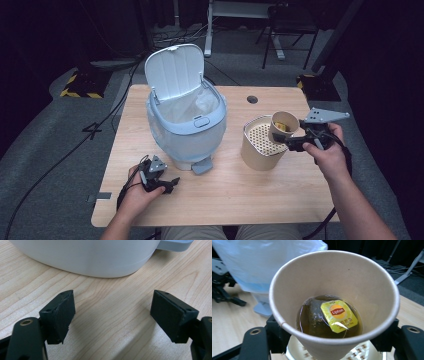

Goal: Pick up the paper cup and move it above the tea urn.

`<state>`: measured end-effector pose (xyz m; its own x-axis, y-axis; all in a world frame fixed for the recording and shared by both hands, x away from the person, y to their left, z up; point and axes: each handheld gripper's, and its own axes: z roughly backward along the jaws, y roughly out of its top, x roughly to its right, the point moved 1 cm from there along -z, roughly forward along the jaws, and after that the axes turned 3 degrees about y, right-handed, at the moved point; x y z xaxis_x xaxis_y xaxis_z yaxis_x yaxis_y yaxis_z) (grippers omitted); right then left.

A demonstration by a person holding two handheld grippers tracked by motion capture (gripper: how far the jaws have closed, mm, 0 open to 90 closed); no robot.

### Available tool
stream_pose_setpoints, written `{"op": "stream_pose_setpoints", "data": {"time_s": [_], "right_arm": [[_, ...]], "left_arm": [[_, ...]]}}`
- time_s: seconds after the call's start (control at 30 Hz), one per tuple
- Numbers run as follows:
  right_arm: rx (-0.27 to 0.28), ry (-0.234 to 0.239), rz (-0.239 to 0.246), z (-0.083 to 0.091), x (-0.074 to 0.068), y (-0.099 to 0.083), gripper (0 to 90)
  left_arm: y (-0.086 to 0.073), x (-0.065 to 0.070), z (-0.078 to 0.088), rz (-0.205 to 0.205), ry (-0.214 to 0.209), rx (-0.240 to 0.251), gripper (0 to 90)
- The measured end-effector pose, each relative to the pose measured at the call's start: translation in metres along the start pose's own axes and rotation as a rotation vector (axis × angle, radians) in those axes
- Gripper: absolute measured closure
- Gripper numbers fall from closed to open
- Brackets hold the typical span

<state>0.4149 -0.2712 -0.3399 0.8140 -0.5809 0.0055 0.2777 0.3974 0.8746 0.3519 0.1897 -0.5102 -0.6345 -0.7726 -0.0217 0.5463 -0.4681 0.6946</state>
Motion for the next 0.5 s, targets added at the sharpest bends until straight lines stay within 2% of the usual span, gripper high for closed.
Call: {"op": "stream_pose_setpoints", "data": {"time_s": [0.17, 0.27, 0.4, 0.5], "right_arm": [[-0.009, -0.006, 0.019, -0.006, 0.02, -0.001, 30.3], [-0.011, -0.014, 0.02, -0.007, 0.031, -0.001, 30.4], [-0.009, -0.03, 0.008, -0.008, 0.04, -0.002, 30.4], [-0.006, -0.022, 0.003, -0.009, 0.044, -0.005, 30.3]], "left_arm": [[0.0, 0.001, 0.0, 0.011, -0.002, 0.004, 20.7], [0.0, 0.0, 0.0, 0.003, 0.002, 0.003, 20.7], [0.001, 0.0, -0.002, 0.004, -0.006, 0.001, 20.0], [0.002, 0.0, -0.003, 0.0, -0.008, 0.0, 18.9]]}}
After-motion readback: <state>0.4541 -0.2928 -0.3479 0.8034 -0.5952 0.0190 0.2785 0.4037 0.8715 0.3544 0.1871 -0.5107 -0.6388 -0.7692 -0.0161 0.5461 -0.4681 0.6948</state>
